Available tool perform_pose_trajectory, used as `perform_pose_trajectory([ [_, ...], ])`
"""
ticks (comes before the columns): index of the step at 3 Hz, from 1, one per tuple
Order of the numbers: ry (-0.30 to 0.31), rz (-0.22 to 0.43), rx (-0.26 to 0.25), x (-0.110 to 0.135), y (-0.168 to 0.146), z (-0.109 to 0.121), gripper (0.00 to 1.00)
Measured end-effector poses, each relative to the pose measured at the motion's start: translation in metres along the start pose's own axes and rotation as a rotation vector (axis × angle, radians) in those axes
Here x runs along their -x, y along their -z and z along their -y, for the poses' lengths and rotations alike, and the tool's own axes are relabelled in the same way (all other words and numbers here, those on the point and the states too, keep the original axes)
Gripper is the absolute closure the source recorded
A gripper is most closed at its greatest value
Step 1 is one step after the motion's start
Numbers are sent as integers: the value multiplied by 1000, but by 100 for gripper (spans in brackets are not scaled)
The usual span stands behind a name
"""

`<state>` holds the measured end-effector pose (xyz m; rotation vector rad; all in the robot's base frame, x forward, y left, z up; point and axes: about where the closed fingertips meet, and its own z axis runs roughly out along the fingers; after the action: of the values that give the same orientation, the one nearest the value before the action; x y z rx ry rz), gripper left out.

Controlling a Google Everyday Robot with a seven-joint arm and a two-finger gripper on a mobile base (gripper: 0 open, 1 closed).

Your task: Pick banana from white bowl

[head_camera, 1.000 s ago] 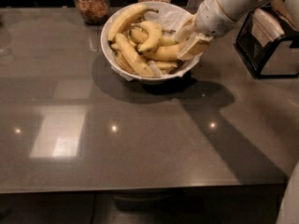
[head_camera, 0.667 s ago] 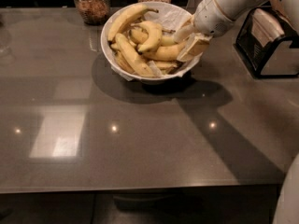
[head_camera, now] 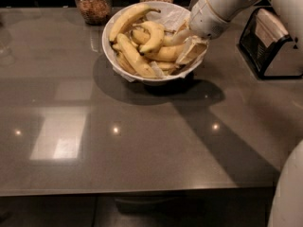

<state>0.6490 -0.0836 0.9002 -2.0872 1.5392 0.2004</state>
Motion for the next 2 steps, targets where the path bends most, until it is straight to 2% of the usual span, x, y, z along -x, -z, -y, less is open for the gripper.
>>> perform_pose_trajectory([
  [1, 64, -39, 10, 2, -6, -1, 55],
  [2, 107, -82, 16, 2, -9, -3, 74],
])
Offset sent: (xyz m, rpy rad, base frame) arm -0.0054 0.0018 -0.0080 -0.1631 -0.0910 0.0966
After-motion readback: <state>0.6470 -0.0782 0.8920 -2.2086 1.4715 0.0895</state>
